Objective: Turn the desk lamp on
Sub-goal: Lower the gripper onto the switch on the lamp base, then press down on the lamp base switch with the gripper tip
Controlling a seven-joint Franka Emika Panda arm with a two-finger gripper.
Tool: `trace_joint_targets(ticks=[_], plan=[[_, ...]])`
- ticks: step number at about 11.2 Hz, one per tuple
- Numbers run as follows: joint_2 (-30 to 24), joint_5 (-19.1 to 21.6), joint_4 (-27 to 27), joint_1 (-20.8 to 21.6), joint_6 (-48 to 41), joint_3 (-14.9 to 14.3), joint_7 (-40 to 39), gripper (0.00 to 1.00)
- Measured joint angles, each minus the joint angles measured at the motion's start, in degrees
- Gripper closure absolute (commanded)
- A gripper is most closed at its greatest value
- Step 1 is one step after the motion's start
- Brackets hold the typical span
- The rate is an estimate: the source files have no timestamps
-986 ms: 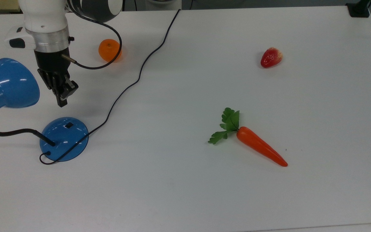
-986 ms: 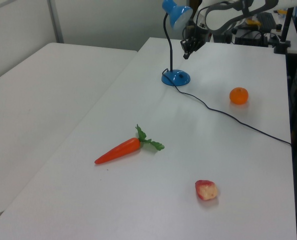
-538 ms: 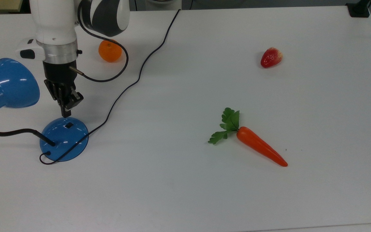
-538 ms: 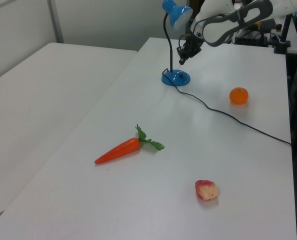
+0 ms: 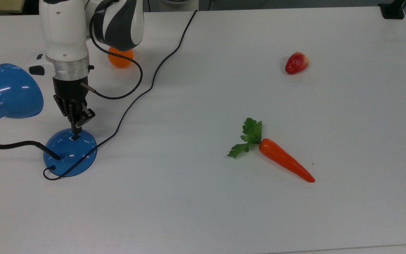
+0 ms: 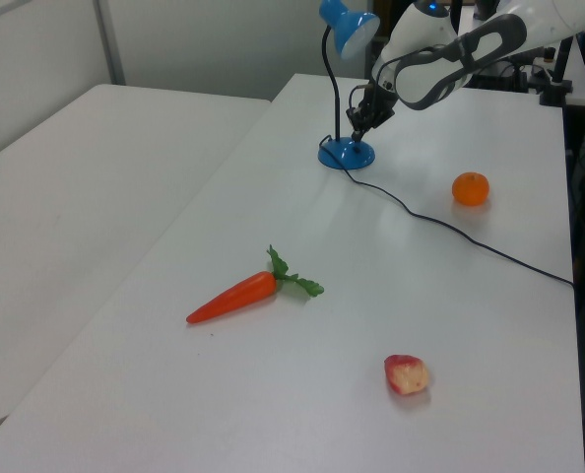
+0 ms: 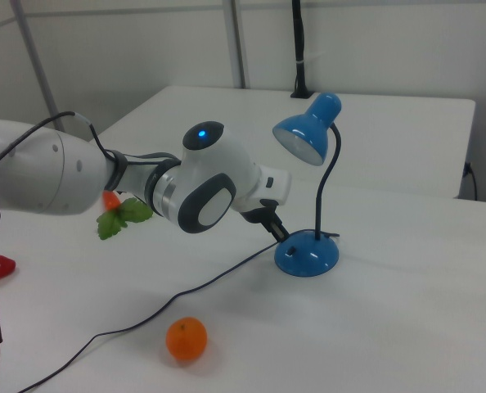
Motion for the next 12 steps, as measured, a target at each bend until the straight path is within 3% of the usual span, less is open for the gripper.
trace_joint_targets(ticks=[12], plan=[[3.3, 0.0, 1.0, -0.2, 4.1, 0.0, 0.9, 1.0]])
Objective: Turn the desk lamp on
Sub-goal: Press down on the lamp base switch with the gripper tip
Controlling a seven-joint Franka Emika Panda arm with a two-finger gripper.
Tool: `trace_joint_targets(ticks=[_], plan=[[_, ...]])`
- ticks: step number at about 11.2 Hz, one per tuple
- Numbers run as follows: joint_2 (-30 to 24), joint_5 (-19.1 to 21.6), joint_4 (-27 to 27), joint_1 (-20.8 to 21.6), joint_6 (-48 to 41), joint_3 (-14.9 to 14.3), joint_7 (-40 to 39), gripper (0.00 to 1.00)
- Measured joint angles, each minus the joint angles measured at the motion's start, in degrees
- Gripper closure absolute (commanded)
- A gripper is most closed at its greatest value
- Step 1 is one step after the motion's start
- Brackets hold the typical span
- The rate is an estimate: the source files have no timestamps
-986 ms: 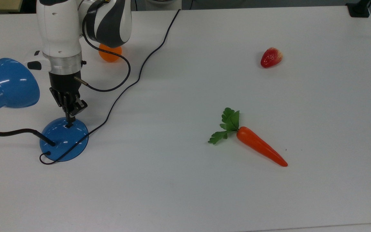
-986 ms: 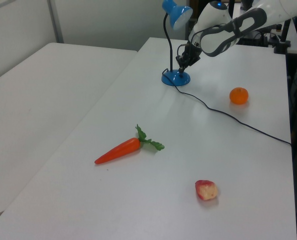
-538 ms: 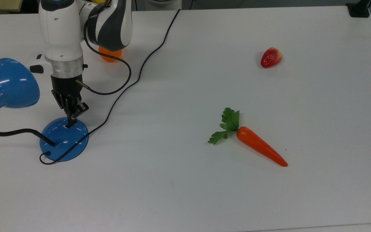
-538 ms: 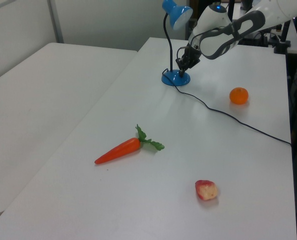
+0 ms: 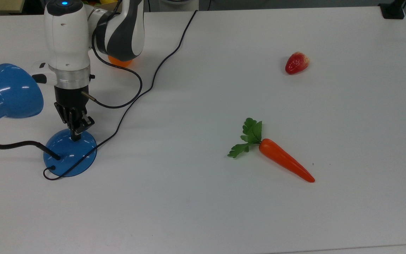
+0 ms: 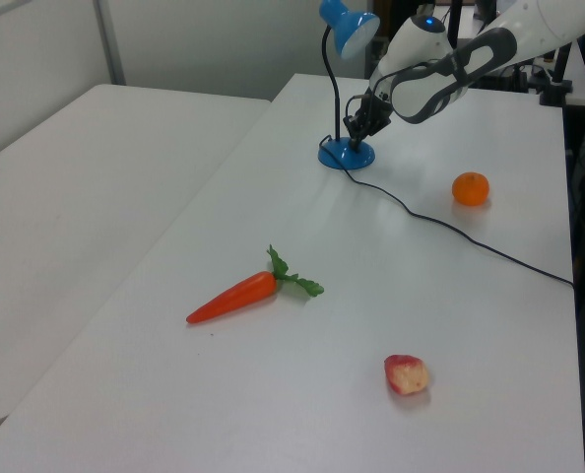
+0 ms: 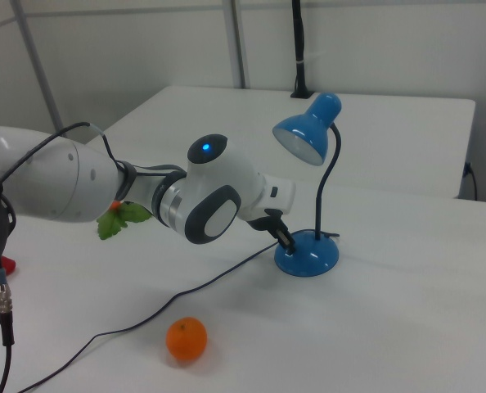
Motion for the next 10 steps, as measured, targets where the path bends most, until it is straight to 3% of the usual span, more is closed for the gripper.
trace_joint_targets(ticks=[10], plan=[[0.0, 0.0, 0.0, -0.7, 0.0, -0.2, 0.1, 1.0]])
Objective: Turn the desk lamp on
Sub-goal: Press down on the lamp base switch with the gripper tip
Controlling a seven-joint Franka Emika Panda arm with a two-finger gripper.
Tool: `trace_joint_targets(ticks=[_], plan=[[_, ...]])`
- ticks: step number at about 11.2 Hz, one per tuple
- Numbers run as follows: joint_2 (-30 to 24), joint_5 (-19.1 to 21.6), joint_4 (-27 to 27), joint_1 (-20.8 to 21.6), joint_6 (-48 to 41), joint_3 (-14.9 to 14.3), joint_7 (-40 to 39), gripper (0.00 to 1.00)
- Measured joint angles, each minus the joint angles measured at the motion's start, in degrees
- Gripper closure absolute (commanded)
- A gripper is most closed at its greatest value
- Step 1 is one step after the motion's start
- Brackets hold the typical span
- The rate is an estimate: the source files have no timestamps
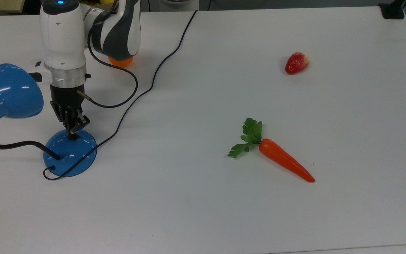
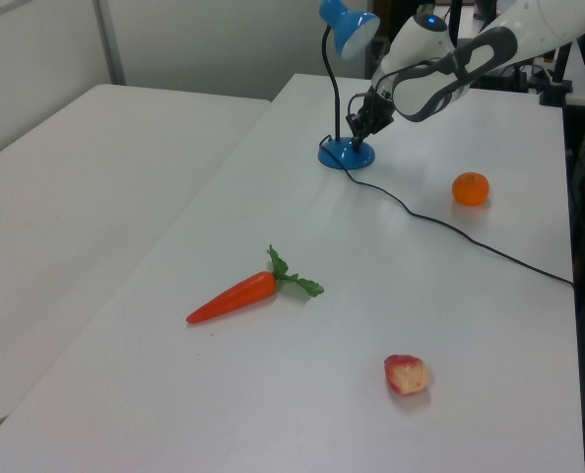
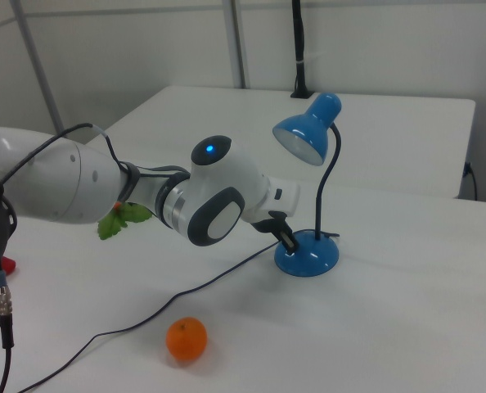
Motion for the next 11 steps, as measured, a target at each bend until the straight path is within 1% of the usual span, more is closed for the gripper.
trace_joint_targets(ticks=[8, 11], plan=[[0.1, 0.0, 0.0, -0.1, 0.1, 0.0, 0.0, 1.0], [0.8, 0.0, 0.0, -0.1, 2.3, 0.0, 0.0, 1.0]])
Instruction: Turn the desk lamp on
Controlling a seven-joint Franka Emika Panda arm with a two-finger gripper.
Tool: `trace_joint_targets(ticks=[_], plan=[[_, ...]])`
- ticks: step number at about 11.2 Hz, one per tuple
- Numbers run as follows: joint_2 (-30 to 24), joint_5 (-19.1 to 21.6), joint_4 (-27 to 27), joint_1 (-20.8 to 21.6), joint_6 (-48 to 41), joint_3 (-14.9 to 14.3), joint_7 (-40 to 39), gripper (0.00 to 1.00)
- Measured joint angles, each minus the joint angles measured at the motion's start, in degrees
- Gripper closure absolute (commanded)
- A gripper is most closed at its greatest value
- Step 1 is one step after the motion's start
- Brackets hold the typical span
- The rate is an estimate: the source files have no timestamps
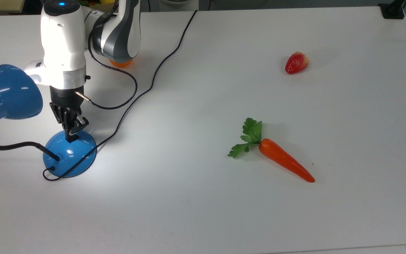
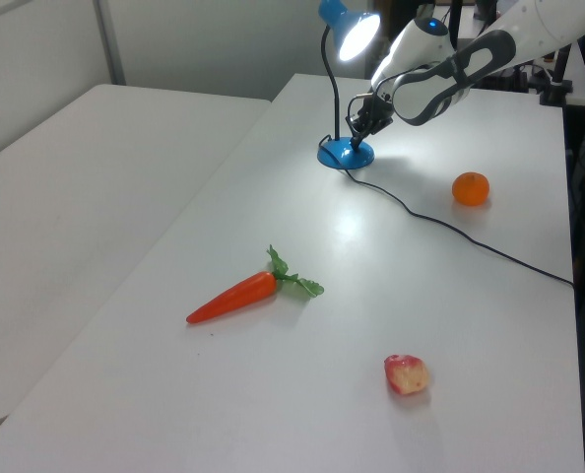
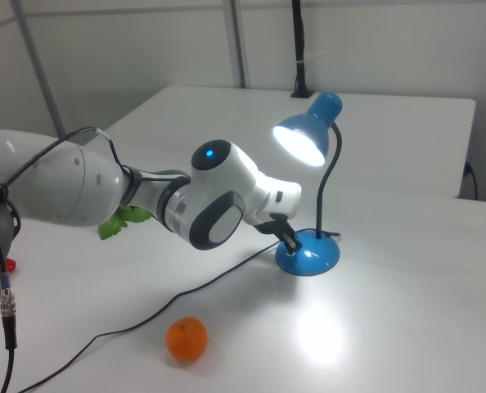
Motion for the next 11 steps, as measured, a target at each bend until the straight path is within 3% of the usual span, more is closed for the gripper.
trace_joint_targets(ticks=[11], plan=[[-0.8, 0.0, 0.1, 0.3, -1.9, 0.1, 0.0, 1.0]])
